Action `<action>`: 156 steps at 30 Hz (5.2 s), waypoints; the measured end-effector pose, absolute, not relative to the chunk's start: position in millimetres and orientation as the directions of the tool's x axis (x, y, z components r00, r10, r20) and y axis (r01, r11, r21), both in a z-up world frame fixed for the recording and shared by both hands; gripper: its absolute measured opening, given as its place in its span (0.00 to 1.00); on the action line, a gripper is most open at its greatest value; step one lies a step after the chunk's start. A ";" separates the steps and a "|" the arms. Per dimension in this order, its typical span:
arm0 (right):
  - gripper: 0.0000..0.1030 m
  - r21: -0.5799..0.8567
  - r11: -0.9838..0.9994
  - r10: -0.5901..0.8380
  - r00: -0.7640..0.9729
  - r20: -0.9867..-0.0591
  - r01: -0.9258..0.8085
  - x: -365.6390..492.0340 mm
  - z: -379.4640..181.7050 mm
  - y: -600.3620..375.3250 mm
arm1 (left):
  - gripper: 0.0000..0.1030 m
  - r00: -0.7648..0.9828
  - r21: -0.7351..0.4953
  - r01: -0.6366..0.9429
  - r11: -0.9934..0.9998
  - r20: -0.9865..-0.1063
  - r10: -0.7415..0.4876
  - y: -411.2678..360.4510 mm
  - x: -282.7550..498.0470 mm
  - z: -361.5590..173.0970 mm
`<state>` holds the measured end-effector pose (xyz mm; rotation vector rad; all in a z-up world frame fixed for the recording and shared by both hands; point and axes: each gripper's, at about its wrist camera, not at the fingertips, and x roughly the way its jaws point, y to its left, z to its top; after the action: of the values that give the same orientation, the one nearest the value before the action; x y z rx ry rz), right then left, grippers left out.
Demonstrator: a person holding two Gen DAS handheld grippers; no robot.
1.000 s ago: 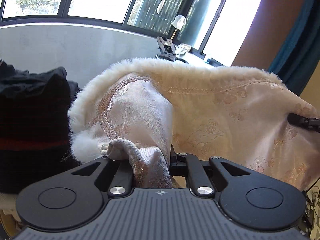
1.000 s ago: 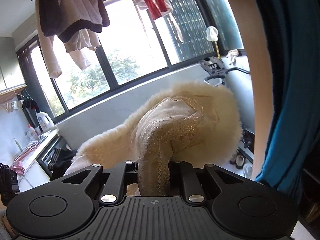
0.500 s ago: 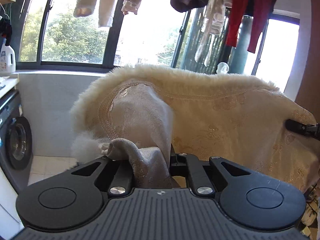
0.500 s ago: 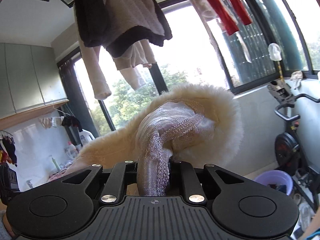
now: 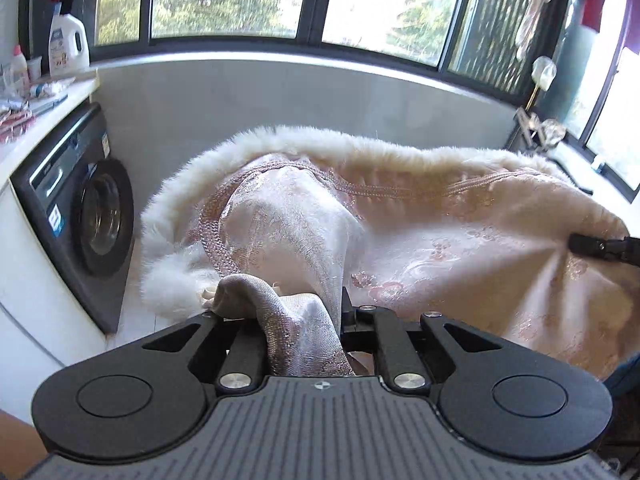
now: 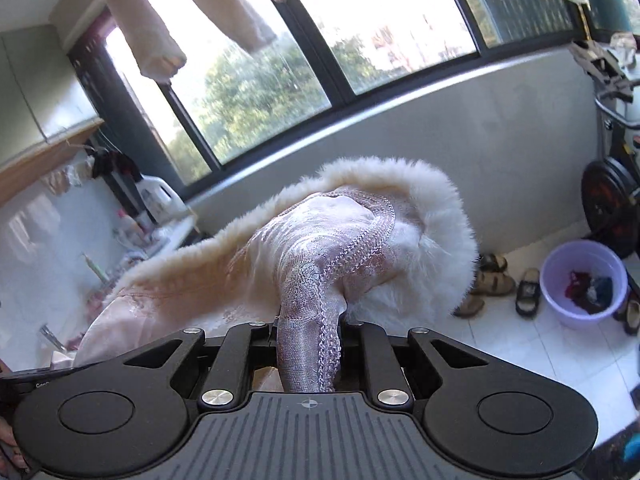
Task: Fold clothes
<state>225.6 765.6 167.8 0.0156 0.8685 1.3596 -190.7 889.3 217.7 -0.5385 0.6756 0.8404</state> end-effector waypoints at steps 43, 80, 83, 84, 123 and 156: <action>0.82 0.535 0.518 0.764 0.081 -0.640 -0.667 234.2 69.4 727.3 | 0.70 0.454 -0.036 -0.817 0.576 -0.656 0.603 893.0 -223.2 203.9; 0.99 0.343 0.487 0.821 0.287 -0.493 -0.803 153.8 105.0 645.0 | 1.00 0.475 0.017 -0.764 0.645 -0.662 0.580 831.4 -181.6 166.5; 0.99 0.332 0.499 0.811 0.296 -0.505 -0.801 145.2 103.3 634.2 | 1.00 0.455 0.033 -0.771 0.636 -0.670 0.587 825.3 -176.8 169.2; 0.99 0.329 0.495 0.813 0.294 -0.503 -0.804 142.8 103.0 630.5 | 1.00 0.450 0.035 -0.773 0.633 -0.672 0.588 822.8 -175.2 170.2; 0.99 0.186 0.241 0.839 0.108 -0.533 -0.952 36.7 120.1 460.7 | 1.00 0.230 0.076 -0.925 0.372 -0.667 0.708 566.3 -216.6 162.4; 0.99 0.089 0.436 0.728 0.293 -0.620 -0.896 -175.6 99.0 319.6 | 1.00 0.335 0.061 -0.838 0.542 -0.726 0.600 454.7 -338.7 122.5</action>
<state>-175.6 319.6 99.0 -0.2992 0.6483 1.1030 -338.7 454.7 122.5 -0.3536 0.7750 0.9636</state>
